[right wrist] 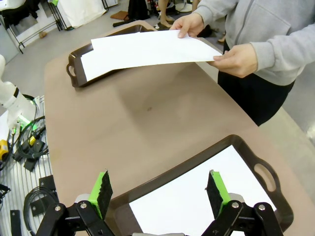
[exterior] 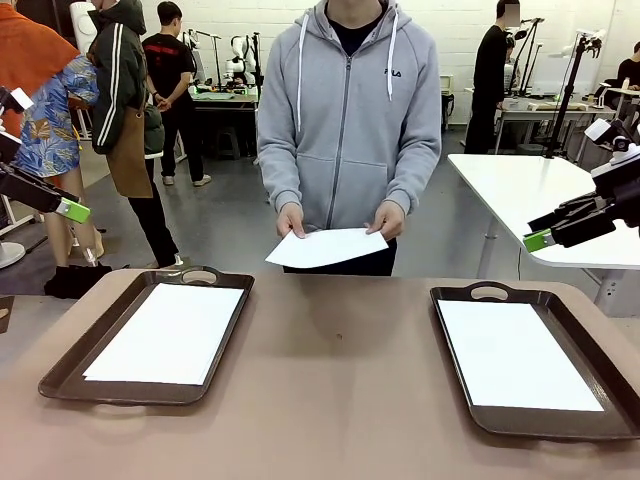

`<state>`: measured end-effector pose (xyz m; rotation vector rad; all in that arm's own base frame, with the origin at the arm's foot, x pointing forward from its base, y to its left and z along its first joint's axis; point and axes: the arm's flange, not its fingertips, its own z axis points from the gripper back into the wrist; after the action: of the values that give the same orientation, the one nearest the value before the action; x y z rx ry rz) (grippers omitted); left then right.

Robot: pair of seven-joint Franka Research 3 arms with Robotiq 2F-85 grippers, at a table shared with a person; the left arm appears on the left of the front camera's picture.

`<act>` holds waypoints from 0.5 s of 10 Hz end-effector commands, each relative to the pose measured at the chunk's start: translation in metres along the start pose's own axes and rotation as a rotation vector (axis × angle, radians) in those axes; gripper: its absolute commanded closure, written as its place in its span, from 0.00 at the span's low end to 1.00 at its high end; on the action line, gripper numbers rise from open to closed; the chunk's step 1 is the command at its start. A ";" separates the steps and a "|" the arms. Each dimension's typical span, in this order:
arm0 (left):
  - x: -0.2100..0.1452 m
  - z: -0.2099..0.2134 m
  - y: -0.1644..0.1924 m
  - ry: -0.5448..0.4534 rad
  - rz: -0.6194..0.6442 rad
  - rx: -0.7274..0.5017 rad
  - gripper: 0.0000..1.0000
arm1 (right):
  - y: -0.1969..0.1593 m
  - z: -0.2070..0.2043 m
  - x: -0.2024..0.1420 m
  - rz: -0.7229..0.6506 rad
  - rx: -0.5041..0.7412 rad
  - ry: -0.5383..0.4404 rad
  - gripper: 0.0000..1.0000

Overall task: Sort the A4 documents.
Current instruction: Receive the A4 Paper.

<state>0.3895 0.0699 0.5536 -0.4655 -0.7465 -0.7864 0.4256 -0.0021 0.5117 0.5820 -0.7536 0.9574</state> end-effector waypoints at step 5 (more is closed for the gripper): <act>-0.001 0.000 0.000 -0.005 -0.013 -0.005 0.00 | 0.001 0.000 0.000 0.002 0.001 -0.001 0.00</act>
<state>0.3895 0.0699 0.5536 -0.4655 -0.7465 -0.7865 0.4256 -0.0021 0.5117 0.5820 -0.7536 0.9574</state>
